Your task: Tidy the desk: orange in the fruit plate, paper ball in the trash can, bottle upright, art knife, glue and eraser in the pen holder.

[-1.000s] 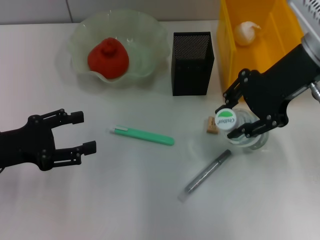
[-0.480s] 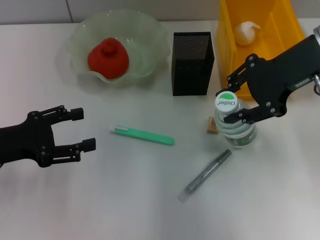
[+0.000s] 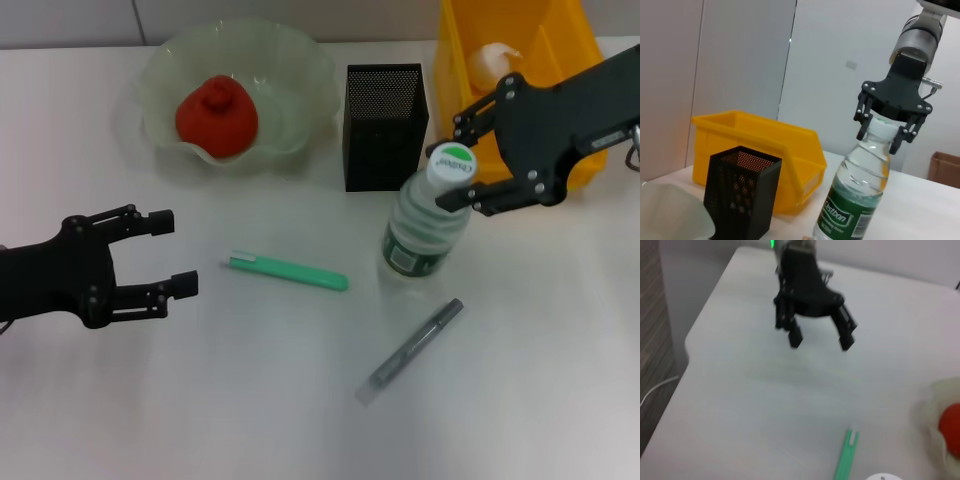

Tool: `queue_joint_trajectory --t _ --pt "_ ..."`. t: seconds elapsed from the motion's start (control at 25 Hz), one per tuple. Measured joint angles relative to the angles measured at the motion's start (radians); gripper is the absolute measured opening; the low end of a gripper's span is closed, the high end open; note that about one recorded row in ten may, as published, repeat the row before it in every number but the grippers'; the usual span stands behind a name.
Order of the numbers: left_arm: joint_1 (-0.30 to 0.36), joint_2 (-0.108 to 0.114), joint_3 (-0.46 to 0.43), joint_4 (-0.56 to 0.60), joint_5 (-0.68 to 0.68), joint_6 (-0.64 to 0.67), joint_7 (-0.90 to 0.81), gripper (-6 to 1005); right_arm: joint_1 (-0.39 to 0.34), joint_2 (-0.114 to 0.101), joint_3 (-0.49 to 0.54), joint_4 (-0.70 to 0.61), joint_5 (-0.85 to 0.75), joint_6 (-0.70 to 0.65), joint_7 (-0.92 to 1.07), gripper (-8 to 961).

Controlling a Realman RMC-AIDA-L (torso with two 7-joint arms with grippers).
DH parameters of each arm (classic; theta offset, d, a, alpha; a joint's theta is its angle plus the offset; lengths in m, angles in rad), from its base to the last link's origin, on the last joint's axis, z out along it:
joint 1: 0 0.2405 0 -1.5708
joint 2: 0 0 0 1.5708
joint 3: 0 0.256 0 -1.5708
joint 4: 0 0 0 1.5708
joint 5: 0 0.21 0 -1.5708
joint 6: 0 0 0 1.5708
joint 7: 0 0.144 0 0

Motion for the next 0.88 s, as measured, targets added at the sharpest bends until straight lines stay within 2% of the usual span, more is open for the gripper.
queue_joint_trajectory --t 0.56,0.6,0.68,0.84,0.88 --pt "-0.034 -0.016 0.000 0.000 0.000 0.001 0.001 860 -0.018 -0.016 0.013 0.087 0.146 0.079 0.102 496" --pt "-0.043 -0.024 -0.002 0.000 -0.003 0.001 0.006 860 -0.018 -0.018 0.013 0.095 0.162 0.084 0.118 496" --pt "-0.043 -0.024 -0.002 0.000 -0.003 0.001 0.006 860 -0.017 -0.022 0.013 0.109 0.189 0.093 0.143 497" --pt "-0.062 -0.052 -0.009 -0.001 -0.009 -0.008 0.012 860 -0.012 -0.024 0.013 0.141 0.226 0.125 0.182 500" --pt "-0.062 -0.052 -0.009 -0.001 -0.009 -0.008 0.012 860 -0.009 -0.025 0.013 0.151 0.231 0.133 0.191 500"
